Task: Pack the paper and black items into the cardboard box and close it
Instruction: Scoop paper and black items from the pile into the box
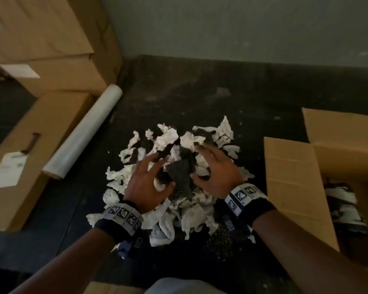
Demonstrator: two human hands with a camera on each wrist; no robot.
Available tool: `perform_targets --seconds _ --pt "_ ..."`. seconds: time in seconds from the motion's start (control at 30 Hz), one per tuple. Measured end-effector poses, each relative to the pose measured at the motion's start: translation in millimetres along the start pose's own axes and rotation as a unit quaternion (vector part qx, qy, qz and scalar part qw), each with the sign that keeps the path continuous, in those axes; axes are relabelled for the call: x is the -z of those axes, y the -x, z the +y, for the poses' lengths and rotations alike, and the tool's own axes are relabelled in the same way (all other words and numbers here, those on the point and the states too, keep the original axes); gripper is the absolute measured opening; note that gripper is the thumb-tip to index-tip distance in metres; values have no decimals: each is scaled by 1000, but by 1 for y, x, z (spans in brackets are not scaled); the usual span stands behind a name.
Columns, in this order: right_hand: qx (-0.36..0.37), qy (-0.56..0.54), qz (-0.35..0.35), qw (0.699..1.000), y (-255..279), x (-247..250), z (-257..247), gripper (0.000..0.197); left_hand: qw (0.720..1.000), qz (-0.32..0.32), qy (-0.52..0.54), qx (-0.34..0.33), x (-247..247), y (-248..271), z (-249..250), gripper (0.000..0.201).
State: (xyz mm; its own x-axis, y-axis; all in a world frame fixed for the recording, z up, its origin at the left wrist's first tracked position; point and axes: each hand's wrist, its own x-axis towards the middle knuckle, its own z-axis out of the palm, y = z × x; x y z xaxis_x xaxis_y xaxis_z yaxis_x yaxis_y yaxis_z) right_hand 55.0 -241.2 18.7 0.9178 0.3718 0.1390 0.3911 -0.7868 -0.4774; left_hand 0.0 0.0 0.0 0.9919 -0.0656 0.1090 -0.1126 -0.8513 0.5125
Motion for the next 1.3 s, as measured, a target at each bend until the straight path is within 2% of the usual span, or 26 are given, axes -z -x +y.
perform_targets --seconds 0.07,0.1,0.17,0.27,0.37,0.47,0.57,0.63,0.77,1.0,1.3 --pt "-22 14 -108 994 -25 -8 1 115 993 -89 -41 61 -3 -17 -2 122" --pt "-30 29 -151 988 -39 -12 2 129 986 -127 -59 92 -5 -27 -3 137" --pt "-21 58 -205 977 -68 -23 1 148 973 -181 -83 114 -15 -51 -7 153" --pt "-20 91 -260 961 -100 -47 6 158 951 -257 -125 118 -29 -86 -22 164" --pt "-54 95 -317 942 -127 -69 14 165 929 -324 -126 127 -41 -113 -40 169" --pt "-92 93 -360 924 -140 -86 27 167 912 -360 -133 141 -57 -126 -57 166" --pt "-112 94 -371 917 -132 -101 41 164 899 -388 -138 150 -76 -122 -70 161" --pt "-121 91 -362 920 -119 -114 48 159 903 -381 -134 146 -88 -113 -74 159" --pt "-118 77 -325 935 -104 -134 55 155 929 -319 -117 144 -100 -99 -75 152" --pt "-109 64 -286 950 -86 -145 58 144 954 -249 -119 119 -111 -84 -78 144" --pt "-89 68 -242 964 -76 -154 63 125 980 -163 -66 96 -127 -70 -80 132"
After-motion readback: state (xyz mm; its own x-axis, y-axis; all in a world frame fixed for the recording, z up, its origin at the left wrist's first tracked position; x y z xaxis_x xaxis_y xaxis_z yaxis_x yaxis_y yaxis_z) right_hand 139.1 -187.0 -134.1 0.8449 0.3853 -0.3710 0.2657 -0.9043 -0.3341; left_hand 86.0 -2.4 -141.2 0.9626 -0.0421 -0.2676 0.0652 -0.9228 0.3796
